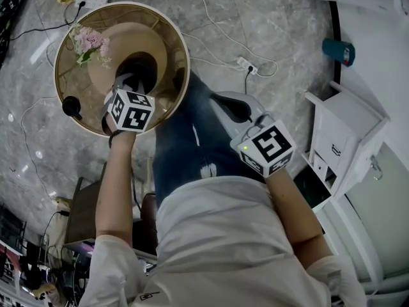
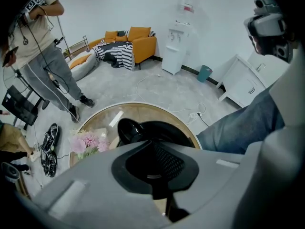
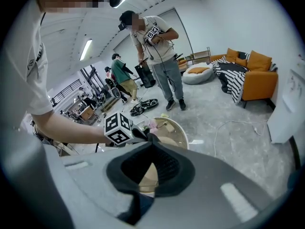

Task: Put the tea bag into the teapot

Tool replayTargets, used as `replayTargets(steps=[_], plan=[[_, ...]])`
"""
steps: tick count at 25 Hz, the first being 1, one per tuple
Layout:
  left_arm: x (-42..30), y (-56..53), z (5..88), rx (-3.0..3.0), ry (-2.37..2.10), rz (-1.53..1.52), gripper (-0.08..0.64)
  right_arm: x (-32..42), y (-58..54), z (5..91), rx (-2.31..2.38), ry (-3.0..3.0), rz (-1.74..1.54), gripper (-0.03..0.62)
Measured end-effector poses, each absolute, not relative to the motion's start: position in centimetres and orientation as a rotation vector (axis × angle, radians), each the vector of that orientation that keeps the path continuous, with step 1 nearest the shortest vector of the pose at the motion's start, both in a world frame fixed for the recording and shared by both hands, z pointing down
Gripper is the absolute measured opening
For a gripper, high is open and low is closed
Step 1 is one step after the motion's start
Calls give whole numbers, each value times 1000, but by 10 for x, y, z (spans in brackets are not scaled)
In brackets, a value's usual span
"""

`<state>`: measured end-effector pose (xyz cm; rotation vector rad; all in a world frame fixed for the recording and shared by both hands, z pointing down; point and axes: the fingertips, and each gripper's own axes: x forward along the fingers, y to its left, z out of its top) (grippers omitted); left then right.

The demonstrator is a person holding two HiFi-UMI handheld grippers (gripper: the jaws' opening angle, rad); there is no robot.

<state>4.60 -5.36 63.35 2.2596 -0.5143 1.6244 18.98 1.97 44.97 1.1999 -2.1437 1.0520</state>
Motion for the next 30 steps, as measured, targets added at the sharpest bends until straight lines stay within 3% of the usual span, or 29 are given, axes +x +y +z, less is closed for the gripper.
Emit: replayTargets(steps=[12, 30], plan=[[34, -48, 593, 2221, -661, 1354, 8, 173, 10, 436, 1069, -2206, 960, 6], [-76, -1, 452, 2113, -1211, 691, 8, 73, 4, 377, 672, -2372, 688, 6]])
